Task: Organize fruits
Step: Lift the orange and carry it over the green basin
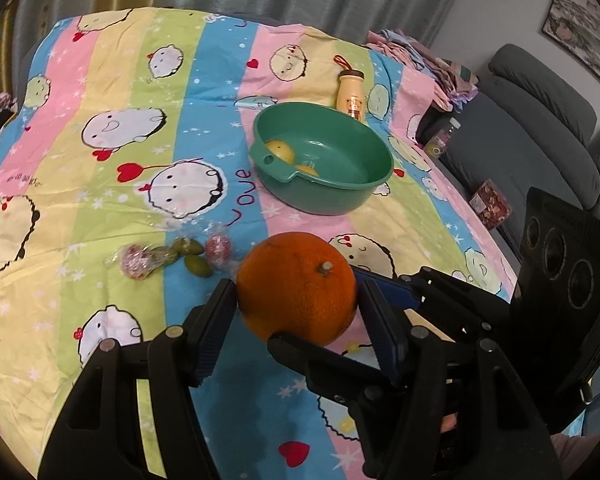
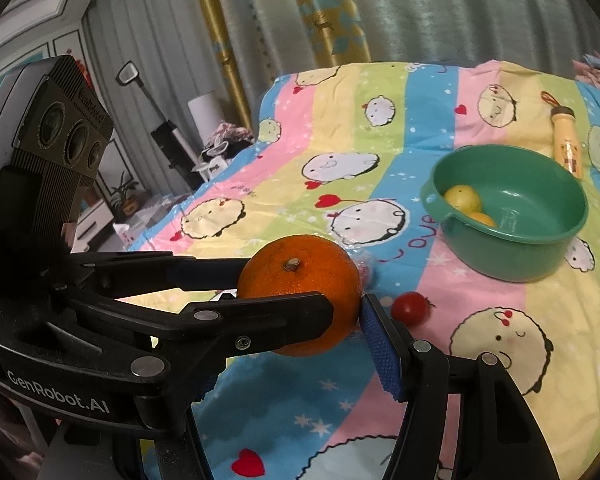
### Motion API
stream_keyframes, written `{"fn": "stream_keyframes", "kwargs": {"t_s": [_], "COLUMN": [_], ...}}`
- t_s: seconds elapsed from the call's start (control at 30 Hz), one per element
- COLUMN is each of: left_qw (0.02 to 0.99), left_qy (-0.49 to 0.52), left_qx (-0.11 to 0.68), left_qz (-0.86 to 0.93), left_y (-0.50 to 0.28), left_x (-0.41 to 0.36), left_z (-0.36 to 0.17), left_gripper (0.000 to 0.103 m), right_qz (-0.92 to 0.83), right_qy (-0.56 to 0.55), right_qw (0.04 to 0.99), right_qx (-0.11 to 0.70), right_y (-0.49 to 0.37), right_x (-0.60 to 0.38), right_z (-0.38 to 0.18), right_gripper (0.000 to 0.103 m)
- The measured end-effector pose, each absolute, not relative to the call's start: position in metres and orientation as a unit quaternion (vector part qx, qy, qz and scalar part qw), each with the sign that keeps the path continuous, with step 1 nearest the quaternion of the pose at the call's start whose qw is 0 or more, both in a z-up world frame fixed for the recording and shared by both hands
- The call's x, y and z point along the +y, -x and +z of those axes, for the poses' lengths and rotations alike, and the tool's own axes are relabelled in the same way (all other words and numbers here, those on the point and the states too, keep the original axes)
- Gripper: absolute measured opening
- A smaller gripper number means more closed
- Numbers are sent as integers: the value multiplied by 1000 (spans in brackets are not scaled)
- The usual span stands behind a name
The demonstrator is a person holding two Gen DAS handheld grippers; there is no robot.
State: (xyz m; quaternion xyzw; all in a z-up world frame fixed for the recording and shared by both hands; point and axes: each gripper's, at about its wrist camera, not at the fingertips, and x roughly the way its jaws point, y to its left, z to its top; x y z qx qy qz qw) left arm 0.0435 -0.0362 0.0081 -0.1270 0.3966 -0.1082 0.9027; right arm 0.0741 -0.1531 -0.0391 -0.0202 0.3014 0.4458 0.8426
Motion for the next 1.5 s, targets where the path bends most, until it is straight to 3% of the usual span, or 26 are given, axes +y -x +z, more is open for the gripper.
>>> {"fn": "stream_keyframes", "kwargs": {"t_s": [1.0, 1.5], "left_qw": [904, 889], "left_qy": [72, 119], "left_qx": [389, 393], "left_qz": [-163, -201], "left_y": [-129, -211], "left_x": [-91, -96], "left_z": [31, 57], "left_gripper": [63, 63], "right_qz": [385, 352], "right_qy": [-53, -67], "right_qw": [883, 899], "right_qx": [264, 251], "right_y": [-140, -212], "right_x": [-212, -227], "right_z": [-23, 10], "right_gripper": [65, 65]}}
